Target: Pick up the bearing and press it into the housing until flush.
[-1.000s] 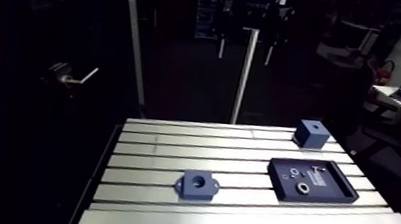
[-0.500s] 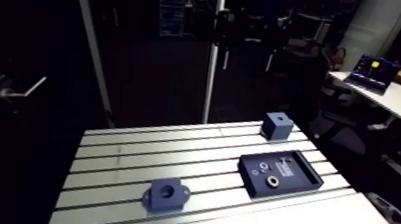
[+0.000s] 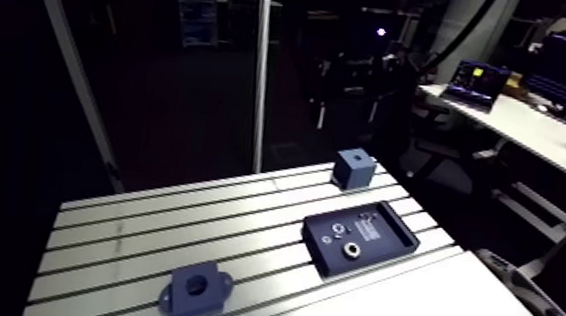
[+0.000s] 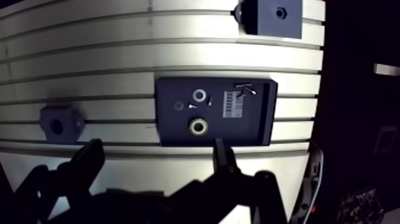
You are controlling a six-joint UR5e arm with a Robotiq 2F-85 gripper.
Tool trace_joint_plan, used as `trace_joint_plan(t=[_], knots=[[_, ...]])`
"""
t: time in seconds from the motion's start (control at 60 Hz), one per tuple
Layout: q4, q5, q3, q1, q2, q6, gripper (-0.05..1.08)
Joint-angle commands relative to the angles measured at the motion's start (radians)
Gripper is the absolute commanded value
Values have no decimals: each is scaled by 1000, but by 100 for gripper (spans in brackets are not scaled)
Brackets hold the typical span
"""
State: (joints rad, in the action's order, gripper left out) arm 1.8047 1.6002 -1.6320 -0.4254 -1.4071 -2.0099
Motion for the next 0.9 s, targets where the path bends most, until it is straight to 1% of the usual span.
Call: trace_joint_plan(t=[0.017, 0.233, 0.4, 0.7, 0.9], knots=[[133, 10, -101, -64, 29, -97, 0], [142, 11, -146, -63, 29, -91, 0], [207, 11, -179, -64, 33, -97, 0], [243, 11, -221, -66, 51, -100, 0], [275, 11, -249, -85, 68, -100, 2]])
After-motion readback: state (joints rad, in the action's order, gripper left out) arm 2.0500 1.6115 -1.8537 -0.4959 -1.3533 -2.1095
